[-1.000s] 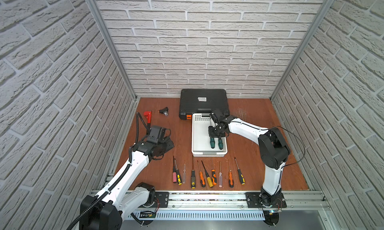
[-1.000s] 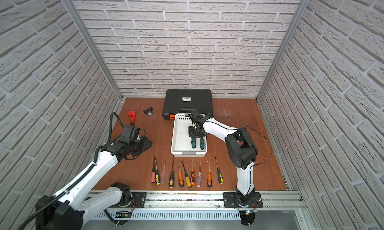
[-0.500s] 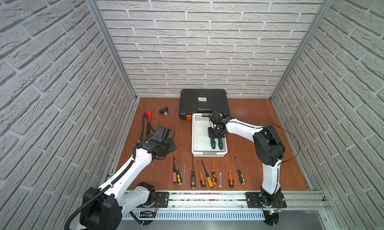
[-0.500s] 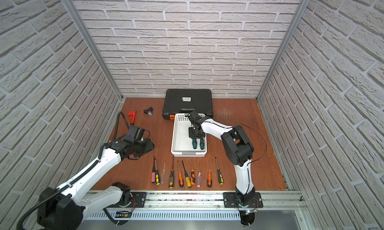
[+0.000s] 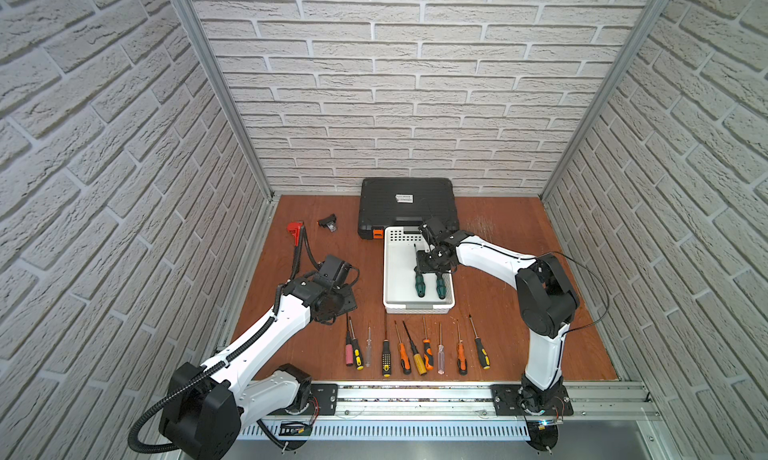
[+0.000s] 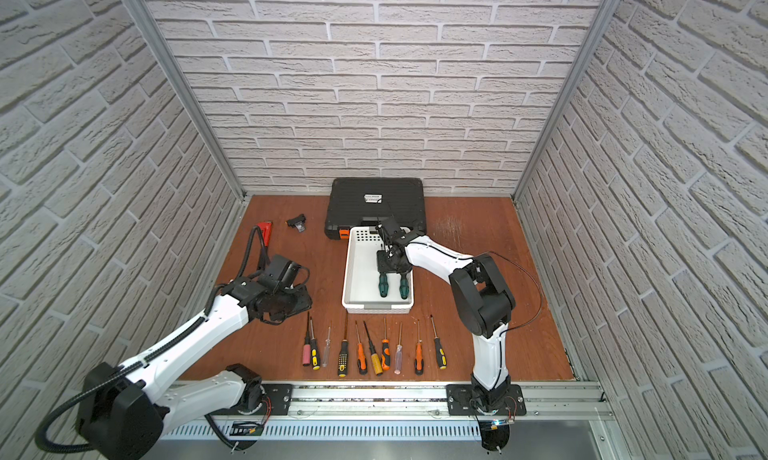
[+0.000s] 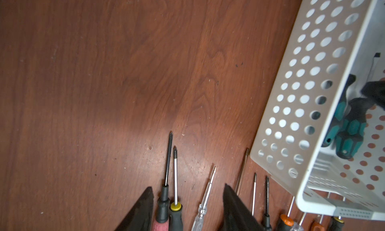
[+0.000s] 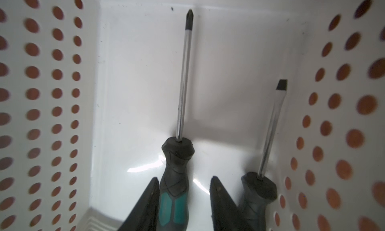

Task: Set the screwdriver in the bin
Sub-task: 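Raise the right gripper from the bin while the left gripper reaches the pink-handled screwdrivers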

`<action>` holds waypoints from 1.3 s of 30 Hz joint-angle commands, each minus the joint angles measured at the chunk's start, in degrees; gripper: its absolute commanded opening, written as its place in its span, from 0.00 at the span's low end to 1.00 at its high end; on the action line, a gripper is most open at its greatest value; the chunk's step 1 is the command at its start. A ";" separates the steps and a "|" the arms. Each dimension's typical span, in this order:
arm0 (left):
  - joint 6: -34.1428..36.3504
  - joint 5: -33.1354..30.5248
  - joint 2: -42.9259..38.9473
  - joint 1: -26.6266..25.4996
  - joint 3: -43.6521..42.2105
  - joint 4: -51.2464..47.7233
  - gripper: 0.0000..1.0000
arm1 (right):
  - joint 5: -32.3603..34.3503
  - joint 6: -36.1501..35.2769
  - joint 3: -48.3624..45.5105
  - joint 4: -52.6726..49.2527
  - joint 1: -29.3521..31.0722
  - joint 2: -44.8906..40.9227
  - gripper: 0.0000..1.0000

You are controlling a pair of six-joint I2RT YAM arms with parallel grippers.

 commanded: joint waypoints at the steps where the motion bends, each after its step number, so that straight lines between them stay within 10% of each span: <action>1: -0.47 -2.14 0.12 -1.54 1.17 -2.94 0.54 | -0.36 -1.35 0.66 0.96 0.79 -6.35 0.42; 17: -8.57 -3.95 2.04 -11.96 -4.32 -8.02 0.43 | -2.67 -1.79 -8.75 4.12 4.89 -22.63 0.39; 39: -13.89 -0.33 0.06 -15.21 -11.82 -3.79 0.34 | -3.65 -1.12 -13.12 5.23 5.07 -24.59 0.36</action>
